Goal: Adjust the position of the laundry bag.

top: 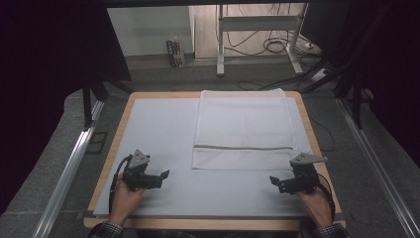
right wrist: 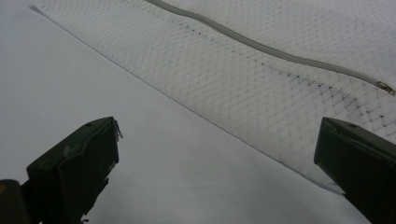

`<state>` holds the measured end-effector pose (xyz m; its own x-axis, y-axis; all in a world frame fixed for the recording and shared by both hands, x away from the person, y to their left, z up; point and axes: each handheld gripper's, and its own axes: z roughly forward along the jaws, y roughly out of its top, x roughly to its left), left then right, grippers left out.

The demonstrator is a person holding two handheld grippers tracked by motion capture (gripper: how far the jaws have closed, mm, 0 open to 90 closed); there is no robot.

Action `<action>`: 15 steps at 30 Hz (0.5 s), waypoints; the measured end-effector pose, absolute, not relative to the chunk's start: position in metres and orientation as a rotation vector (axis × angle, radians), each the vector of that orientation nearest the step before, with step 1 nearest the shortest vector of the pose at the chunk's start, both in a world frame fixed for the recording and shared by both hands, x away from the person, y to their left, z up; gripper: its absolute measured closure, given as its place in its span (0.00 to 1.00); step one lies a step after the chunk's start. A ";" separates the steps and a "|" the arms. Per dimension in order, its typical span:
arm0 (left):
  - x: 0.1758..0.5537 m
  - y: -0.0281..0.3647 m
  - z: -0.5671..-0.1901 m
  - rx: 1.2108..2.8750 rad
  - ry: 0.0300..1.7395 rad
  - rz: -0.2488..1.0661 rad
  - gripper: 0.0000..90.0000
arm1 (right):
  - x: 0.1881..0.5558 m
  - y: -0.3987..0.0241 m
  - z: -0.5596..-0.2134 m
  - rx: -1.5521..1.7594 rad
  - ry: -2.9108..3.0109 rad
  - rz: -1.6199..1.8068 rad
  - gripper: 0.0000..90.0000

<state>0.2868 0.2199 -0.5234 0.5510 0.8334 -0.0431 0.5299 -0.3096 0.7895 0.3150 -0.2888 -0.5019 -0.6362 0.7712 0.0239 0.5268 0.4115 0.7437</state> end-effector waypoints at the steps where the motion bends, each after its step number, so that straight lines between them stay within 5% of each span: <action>1: 0.287 0.219 -0.524 1.997 1.093 0.481 0.06 | 0.315 -0.289 -0.502 1.115 2.344 1.057 0.00; 15: 0.294 0.216 -0.524 1.984 1.087 0.493 0.02 | 0.318 -0.285 -0.505 1.128 2.308 1.045 0.00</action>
